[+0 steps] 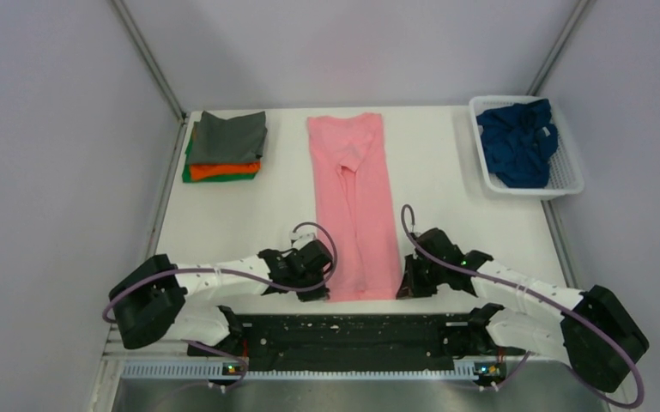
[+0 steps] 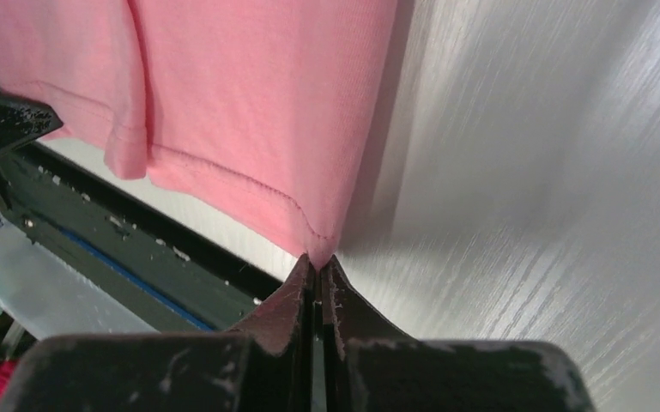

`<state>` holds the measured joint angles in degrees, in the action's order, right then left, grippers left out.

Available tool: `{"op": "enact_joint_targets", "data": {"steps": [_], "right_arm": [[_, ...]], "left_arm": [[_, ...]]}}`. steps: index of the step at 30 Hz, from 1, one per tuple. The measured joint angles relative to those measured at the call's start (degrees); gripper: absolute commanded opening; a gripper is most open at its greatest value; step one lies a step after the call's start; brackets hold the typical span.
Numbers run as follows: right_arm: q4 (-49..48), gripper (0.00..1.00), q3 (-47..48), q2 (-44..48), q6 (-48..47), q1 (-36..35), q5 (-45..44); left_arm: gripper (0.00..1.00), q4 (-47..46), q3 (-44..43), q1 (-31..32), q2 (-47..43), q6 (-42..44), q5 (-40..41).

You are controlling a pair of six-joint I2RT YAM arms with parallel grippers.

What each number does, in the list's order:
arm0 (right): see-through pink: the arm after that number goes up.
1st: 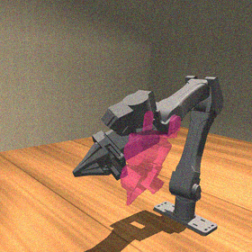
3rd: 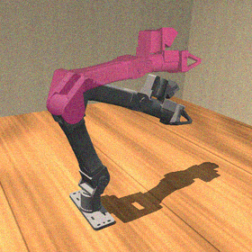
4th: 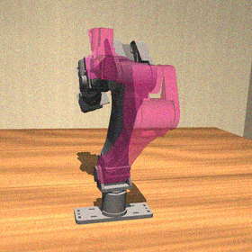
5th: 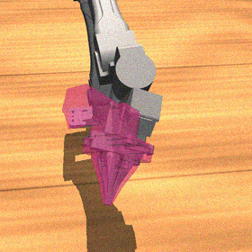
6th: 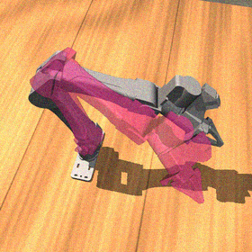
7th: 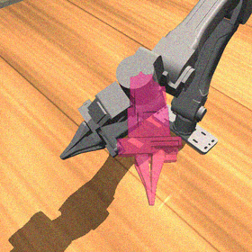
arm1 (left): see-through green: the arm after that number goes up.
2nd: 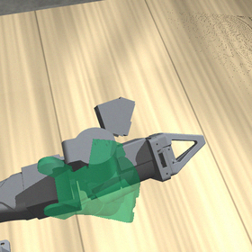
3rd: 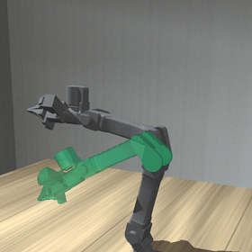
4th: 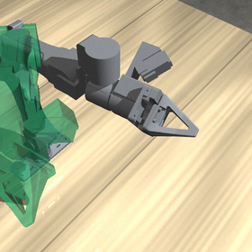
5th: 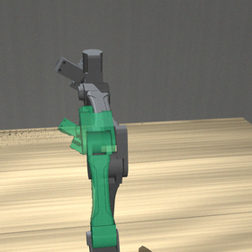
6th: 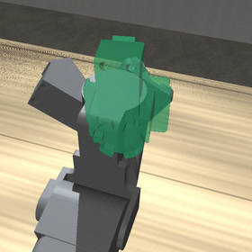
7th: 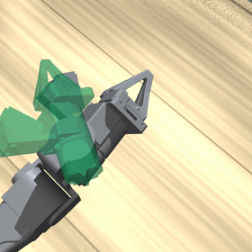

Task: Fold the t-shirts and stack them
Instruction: Grab the bottom of the folded rectangular tshirt with both arms, then fold the folded rectangular tshirt in 1/3 of the way

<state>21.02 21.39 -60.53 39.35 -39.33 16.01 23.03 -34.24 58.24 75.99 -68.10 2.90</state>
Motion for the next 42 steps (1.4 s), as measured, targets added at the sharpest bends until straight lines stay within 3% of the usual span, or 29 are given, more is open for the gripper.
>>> {"op": "enact_joint_targets", "data": {"steps": [12,20,26,33,42], "right_arm": [[5.7,0.0,-2.2,16.0,1.7,-3.4,6.7],[-1.0,0.0,-1.4,14.2,5.9,-3.4,-1.5],[-10.9,0.0,5.5,6.2,6.6,-2.4,-7.5],[-20.3,0.0,12.0,-4.0,6.3,3.6,-10.2],[-24.9,0.0,20.9,-17.0,3.8,10.4,-10.4]], "left_arm": [[0.0,4.1,4.0,5.7,-8.1,-0.8,-0.7],[0.0,7.3,-4.2,5.1,-8.5,2.3,7.8],[0.0,4.1,-12.2,-2.9,-4.0,6.6,11.6],[0.0,2.1,-17.2,-14.4,3.6,10.8,10.0],[0.0,1.8,-28.5,-22.6,14.1,16.2,6.8]]}}
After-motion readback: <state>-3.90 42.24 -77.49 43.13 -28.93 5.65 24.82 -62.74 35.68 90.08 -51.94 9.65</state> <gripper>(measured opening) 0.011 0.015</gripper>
